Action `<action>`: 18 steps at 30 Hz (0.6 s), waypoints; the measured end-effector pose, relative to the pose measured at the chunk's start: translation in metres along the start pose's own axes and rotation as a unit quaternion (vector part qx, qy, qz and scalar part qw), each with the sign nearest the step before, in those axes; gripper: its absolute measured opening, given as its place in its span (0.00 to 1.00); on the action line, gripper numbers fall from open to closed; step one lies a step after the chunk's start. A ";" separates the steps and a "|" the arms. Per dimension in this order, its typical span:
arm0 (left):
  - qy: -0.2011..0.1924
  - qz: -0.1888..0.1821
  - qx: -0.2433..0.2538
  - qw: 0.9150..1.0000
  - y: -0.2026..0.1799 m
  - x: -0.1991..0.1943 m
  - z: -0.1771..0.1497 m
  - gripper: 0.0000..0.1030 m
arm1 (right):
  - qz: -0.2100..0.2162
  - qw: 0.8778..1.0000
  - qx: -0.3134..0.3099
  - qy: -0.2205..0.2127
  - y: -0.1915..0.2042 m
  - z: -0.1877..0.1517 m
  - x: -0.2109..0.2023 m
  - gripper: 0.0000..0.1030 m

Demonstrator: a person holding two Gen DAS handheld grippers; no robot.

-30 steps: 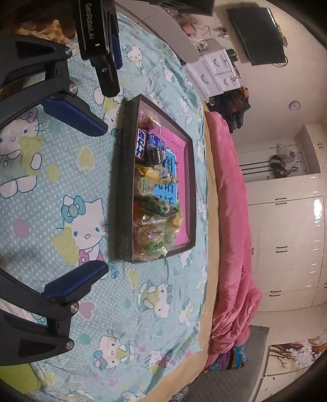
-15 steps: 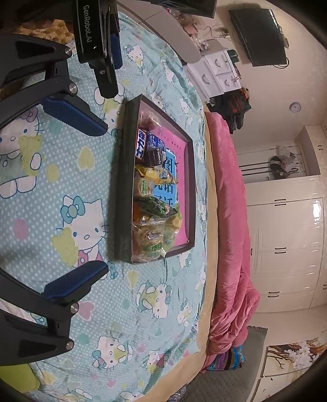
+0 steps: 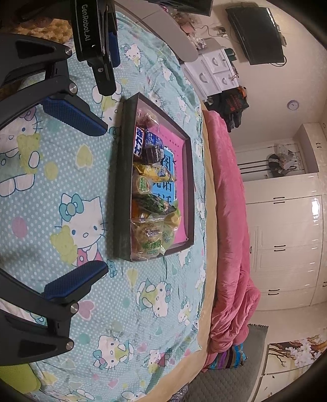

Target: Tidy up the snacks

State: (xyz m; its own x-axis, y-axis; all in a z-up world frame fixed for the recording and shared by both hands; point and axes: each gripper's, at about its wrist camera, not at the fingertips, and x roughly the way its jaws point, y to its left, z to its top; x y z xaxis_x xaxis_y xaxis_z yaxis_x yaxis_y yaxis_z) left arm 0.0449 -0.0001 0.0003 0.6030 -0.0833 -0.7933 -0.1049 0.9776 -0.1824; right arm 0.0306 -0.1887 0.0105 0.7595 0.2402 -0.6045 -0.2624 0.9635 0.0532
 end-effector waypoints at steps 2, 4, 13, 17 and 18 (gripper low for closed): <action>0.000 0.001 0.001 1.000 -0.001 0.000 0.000 0.78 | -0.001 1.000 -0.001 -0.001 0.000 0.000 0.000 0.97; 0.000 0.001 0.000 1.000 -0.001 0.000 0.000 0.78 | -0.001 1.000 -0.001 -0.001 0.000 0.000 0.000 0.97; -0.001 0.002 0.003 1.000 -0.001 0.000 0.001 0.78 | -0.006 1.000 -0.003 -0.005 0.000 0.000 -0.002 0.97; -0.001 0.005 0.006 1.000 -0.003 0.000 0.001 0.78 | -0.007 1.000 -0.002 -0.005 -0.001 0.001 -0.003 0.97; -0.002 0.004 0.005 1.000 -0.003 0.000 0.001 0.78 | -0.007 1.000 -0.002 -0.004 -0.001 0.001 -0.002 0.97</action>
State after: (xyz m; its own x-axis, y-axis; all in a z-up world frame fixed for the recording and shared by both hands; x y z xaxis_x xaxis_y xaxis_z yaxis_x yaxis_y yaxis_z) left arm 0.0457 -0.0026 0.0013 0.6052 -0.0747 -0.7925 -0.1011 0.9803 -0.1695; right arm 0.0296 -0.1897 0.0125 0.7680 0.2268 -0.5990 -0.2535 0.9665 0.0409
